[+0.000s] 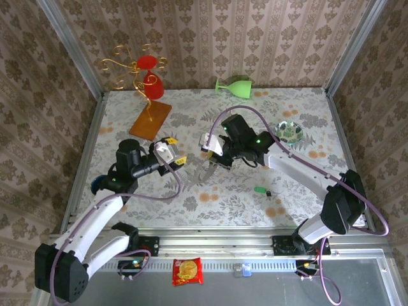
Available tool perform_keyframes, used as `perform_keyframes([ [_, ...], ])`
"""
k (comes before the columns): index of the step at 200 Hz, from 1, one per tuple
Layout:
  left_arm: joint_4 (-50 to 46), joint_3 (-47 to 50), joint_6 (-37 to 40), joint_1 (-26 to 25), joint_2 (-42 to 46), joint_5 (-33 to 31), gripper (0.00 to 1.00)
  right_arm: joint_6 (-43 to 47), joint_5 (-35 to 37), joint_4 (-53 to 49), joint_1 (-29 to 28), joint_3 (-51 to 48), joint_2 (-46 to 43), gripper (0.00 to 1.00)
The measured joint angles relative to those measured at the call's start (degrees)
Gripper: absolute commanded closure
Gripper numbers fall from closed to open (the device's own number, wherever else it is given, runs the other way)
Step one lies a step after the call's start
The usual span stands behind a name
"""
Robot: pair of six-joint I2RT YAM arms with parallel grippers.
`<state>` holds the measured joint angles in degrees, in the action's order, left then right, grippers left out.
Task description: Put the keys on the keyring
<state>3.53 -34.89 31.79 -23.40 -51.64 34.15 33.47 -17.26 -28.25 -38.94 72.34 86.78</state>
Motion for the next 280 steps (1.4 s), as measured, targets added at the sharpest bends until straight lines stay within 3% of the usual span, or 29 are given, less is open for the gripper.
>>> perform_keyframes([
  [102, 1.2, 0.0, 2.0, -5.1, -6.9, 10.6, 0.61, 7.3, -8.3, 0.6, -1.1, -1.7, -2.4, 1.0],
  [120, 1.7, 0.0, 2.0, -5.5, -8.0, 11.3, 0.68, 7.6, -8.3, 0.3, -1.9, -1.7, -2.4, 1.0],
  [280, 0.4, 0.0, 2.6, -6.5, -10.6, 13.7, 0.79, 8.4, -3.8, -1.3, -5.7, 0.4, -0.5, 1.0],
])
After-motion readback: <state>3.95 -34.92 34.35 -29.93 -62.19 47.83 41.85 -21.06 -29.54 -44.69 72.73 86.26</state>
